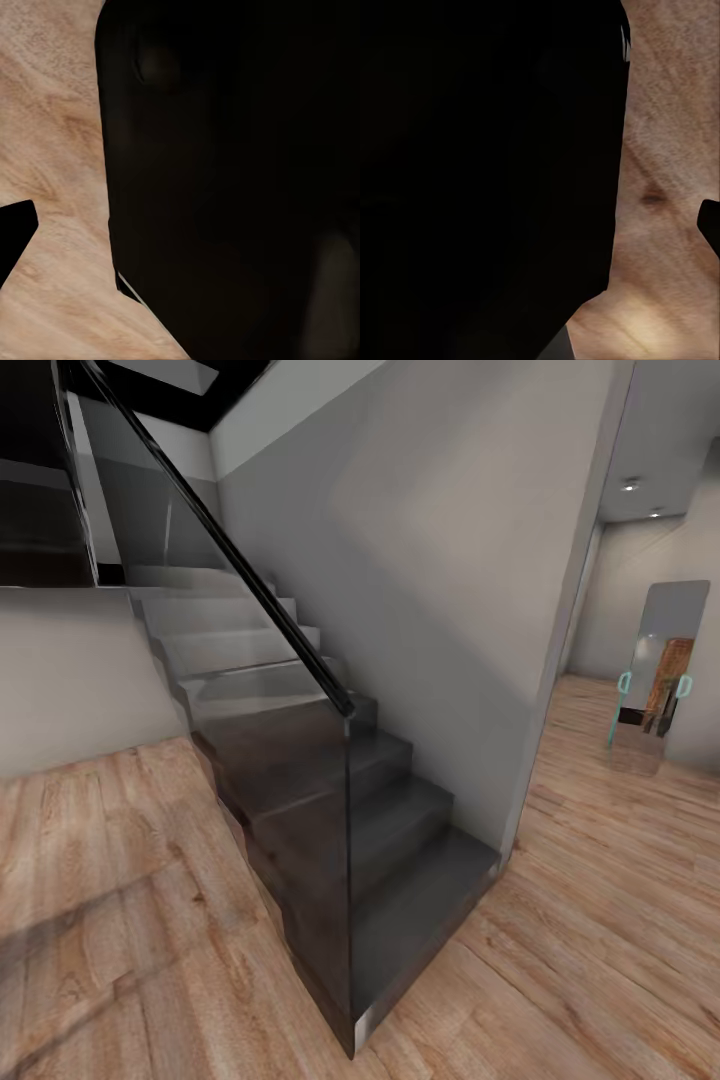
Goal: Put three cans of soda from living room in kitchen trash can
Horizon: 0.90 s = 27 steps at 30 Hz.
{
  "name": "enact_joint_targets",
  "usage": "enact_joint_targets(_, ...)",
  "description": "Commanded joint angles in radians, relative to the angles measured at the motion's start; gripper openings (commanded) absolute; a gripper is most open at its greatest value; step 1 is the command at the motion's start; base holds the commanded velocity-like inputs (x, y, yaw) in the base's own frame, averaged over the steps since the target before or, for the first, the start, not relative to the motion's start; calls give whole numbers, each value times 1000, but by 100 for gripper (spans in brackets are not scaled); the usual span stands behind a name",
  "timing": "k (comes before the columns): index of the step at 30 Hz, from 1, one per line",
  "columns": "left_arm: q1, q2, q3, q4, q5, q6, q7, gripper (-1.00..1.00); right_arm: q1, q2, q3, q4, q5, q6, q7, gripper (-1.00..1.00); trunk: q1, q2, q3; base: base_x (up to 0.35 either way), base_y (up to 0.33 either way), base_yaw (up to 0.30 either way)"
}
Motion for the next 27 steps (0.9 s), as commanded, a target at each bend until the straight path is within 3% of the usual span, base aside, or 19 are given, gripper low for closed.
enact_joint_targets(1,0,0,0,0,0,0,0,100,0,0,0,0,0,0,0,100,0,0,0,0,0,0)
enact_joint_targets(20,12,1,1,0,8,-4,-11,100,-10,8,8,-9,8,-1,5,100,0,0,0,0,0,0)
enact_joint_targets(27,23,14,-3,-9,-3,-6,-10,100,-46,15,17,-25,12,2,-9,100,0,0,0,0,0,0)
